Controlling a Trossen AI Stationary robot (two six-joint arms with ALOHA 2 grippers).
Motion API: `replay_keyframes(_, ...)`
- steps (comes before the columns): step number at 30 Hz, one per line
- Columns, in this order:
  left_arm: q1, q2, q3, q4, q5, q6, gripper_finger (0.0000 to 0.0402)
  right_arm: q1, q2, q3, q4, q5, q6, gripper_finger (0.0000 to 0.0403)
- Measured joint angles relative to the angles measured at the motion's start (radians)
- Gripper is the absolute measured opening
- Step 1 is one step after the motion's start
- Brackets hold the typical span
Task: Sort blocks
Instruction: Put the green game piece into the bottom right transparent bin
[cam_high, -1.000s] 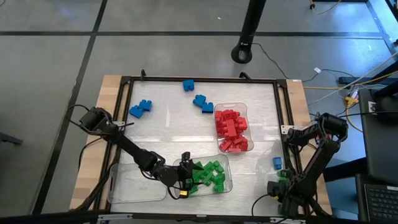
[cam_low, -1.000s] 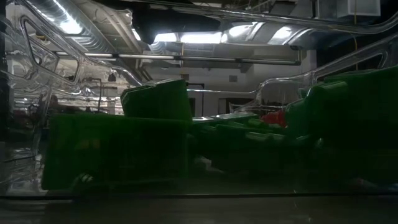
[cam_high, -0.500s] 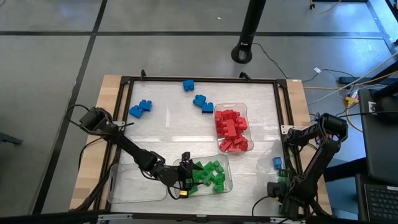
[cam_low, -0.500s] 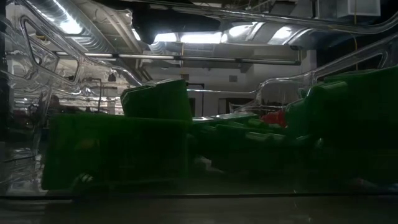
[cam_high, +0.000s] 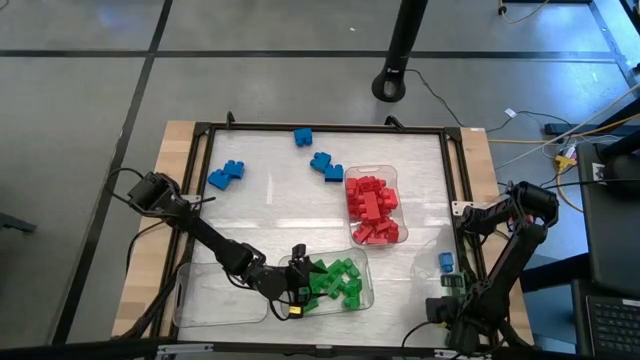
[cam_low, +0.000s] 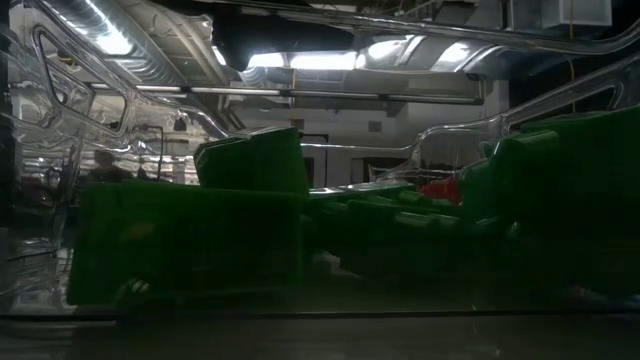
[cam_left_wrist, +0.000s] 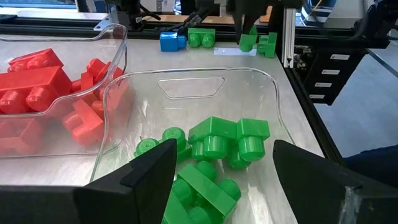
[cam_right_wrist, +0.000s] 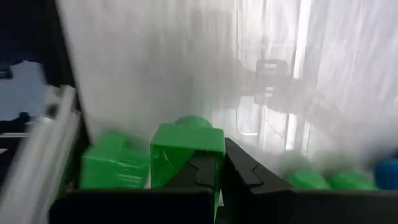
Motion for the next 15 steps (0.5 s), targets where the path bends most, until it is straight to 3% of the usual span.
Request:
replay_keyframes(8,0.000,0.000,0.000,0.000,0.000,0.000,0.0255,-0.124,-0.002,0.212,-0.152,0.130,-0.273,0.0006)
replay_keyframes(15,0.000,0.000,0.000,0.003,0.000,0.000,0.0255,-0.252,-0.003,0.381,-0.155,0.433,-0.671,0.0009)
